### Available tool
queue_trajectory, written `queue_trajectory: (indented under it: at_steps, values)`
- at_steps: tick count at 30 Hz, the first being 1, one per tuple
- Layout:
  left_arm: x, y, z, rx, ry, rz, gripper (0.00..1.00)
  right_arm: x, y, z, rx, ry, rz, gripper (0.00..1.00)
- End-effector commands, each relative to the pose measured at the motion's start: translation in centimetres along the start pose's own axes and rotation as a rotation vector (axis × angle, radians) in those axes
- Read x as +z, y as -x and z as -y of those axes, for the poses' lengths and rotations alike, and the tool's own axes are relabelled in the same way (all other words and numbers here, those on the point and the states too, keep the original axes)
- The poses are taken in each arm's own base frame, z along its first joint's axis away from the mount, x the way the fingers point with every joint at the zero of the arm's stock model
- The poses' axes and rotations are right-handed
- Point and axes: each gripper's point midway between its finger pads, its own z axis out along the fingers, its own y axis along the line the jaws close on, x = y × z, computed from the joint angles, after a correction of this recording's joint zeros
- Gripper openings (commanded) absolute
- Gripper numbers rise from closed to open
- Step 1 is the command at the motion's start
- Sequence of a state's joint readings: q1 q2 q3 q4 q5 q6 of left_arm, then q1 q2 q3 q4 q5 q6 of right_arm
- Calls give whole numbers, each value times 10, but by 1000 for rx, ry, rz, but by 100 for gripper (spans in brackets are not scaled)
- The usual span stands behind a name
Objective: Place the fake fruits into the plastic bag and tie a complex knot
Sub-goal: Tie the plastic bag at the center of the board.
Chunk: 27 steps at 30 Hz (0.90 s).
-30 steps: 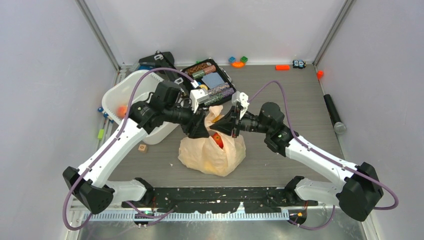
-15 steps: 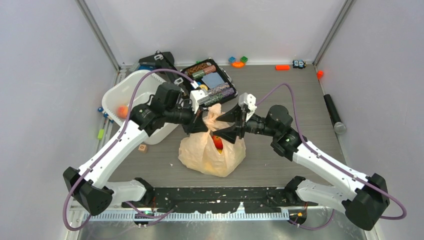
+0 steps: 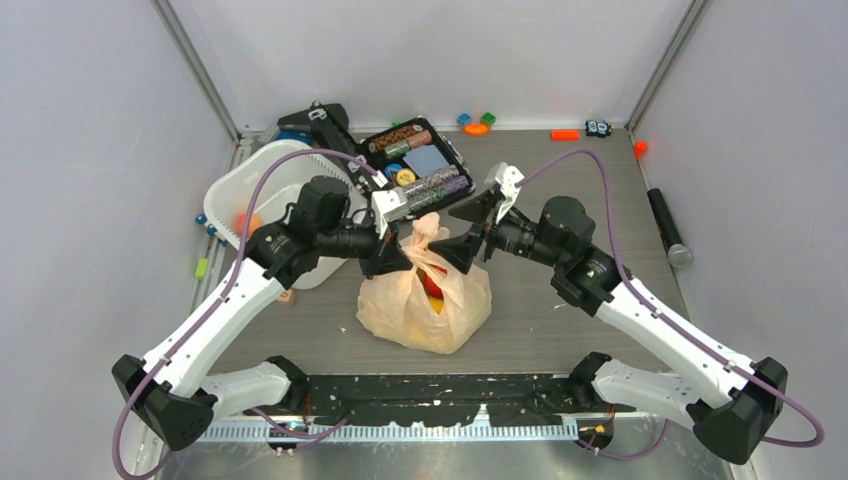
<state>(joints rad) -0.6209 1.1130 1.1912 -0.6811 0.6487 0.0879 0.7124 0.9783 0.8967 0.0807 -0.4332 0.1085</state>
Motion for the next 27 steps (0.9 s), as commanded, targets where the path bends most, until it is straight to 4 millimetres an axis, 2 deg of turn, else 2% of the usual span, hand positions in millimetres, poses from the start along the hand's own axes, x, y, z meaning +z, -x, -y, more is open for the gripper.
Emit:
queue_trajectory:
  at_steps: [1,6,10,15,19,21,23,24,25,26,27]
  values:
    - [-4,15,4,68,-10,72,0,7,28,9,130,-87,43,94]
    - [-2,14,4,59,-14,70,0,12,38,13,242,-122,54,94]
    - [-2,13,6,58,-23,71,0,17,29,18,269,-147,10,94]
    - [-2,13,5,60,-17,72,0,27,25,6,297,-75,-18,89]
    - [-2,13,5,62,-16,72,0,30,24,-3,312,-34,-30,81]
    - [-3,13,5,62,-14,73,0,33,30,-8,307,-5,-11,75]
    - [-2,13,5,61,-15,72,0,34,31,-13,307,20,-6,65]
    - [-2,12,4,61,-12,71,0,34,32,-16,305,28,-4,54]
    - [-2,12,3,59,-8,68,0,33,34,-18,298,35,7,48]
    - [-1,11,2,57,-1,66,0,33,35,-22,291,50,12,35]
    - [-1,11,0,55,9,63,0,30,39,-25,271,61,27,29]
